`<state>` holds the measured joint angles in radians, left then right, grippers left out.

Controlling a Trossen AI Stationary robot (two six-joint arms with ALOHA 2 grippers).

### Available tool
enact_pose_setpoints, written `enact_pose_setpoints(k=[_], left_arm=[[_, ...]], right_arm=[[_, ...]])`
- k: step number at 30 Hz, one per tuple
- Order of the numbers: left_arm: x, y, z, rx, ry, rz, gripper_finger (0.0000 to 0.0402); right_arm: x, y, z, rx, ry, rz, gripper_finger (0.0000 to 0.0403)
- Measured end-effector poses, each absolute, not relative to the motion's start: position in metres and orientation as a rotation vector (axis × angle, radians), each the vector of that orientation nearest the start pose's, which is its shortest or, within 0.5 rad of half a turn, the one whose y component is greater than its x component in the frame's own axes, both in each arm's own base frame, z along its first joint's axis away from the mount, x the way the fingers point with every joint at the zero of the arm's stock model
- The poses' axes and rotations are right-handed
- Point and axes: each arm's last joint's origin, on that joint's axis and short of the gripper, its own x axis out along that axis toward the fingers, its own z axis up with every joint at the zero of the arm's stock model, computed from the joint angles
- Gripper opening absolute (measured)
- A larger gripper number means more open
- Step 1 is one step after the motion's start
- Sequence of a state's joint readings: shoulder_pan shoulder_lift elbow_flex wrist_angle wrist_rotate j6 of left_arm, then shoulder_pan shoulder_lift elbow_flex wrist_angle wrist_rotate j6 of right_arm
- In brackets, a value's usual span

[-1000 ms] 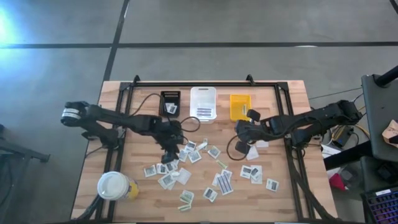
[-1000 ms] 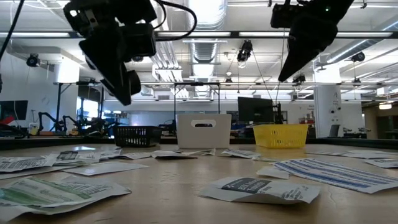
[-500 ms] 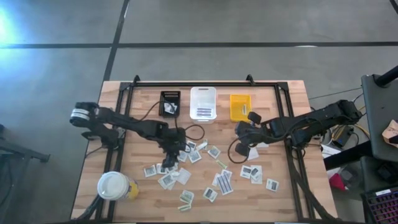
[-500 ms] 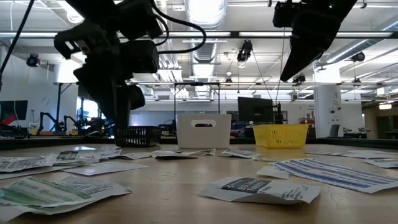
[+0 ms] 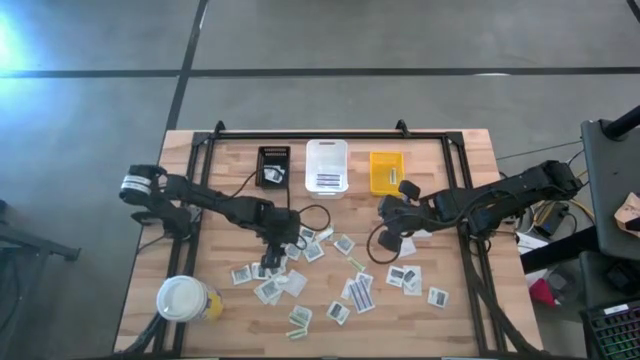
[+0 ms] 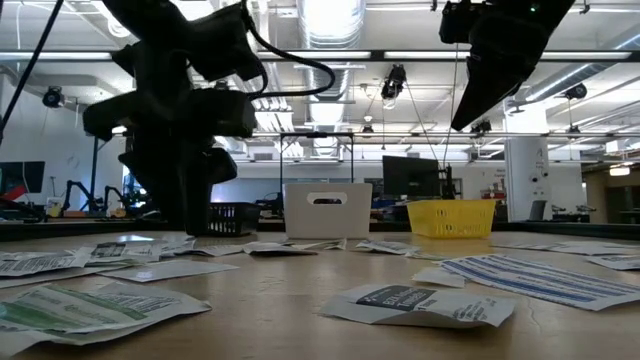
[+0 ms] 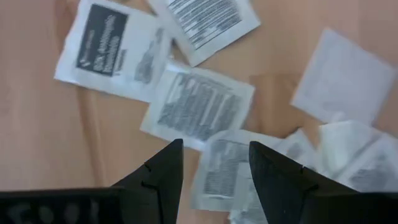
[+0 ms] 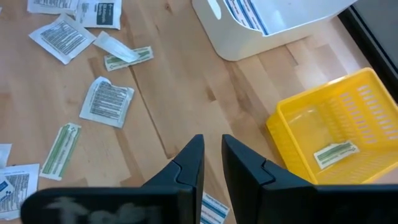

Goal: Pick & Place First Aid Supplies
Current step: Put the towelette pack into the black basket

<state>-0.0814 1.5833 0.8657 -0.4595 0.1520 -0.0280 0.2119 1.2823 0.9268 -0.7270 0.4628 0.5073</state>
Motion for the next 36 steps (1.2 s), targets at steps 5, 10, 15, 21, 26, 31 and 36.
enact_pose_setpoints(k=[5, 10, 15, 21, 26, 31, 36], left_arm=[[0.283, -0.027, 0.159, -0.055, 1.197, -0.17, 0.0174], [0.283, -0.027, 0.158, -0.058, 1.202, -0.17, 0.0174], [0.283, -0.027, 0.158, -0.066, 1.205, -0.169, 0.0174], [0.282, -0.027, 0.158, -0.073, 1.206, -0.164, 0.0174], [0.281, -0.027, 0.155, -0.076, 1.208, -0.162, 0.0174], [0.278, -0.027, 0.148, -0.09, 1.192, -0.155, 0.0174], [0.278, -0.027, 0.147, -0.109, 1.191, -0.138, 0.0173]], right_arm=[[0.237, 0.038, 0.245, 0.101, 0.929, -0.473, 0.0054], [0.237, 0.038, 0.245, 0.101, 0.929, -0.473, 0.0052], [0.237, 0.038, 0.245, 0.101, 0.929, -0.473, 0.0054], [0.237, 0.038, 0.244, 0.109, 0.928, -0.478, 0.0053], [0.237, 0.038, 0.244, 0.109, 0.928, -0.478, 0.0052], [0.237, 0.038, 0.244, 0.109, 0.928, -0.478, 0.0047], [0.237, 0.038, 0.244, 0.109, 0.928, -0.477, 0.005]])
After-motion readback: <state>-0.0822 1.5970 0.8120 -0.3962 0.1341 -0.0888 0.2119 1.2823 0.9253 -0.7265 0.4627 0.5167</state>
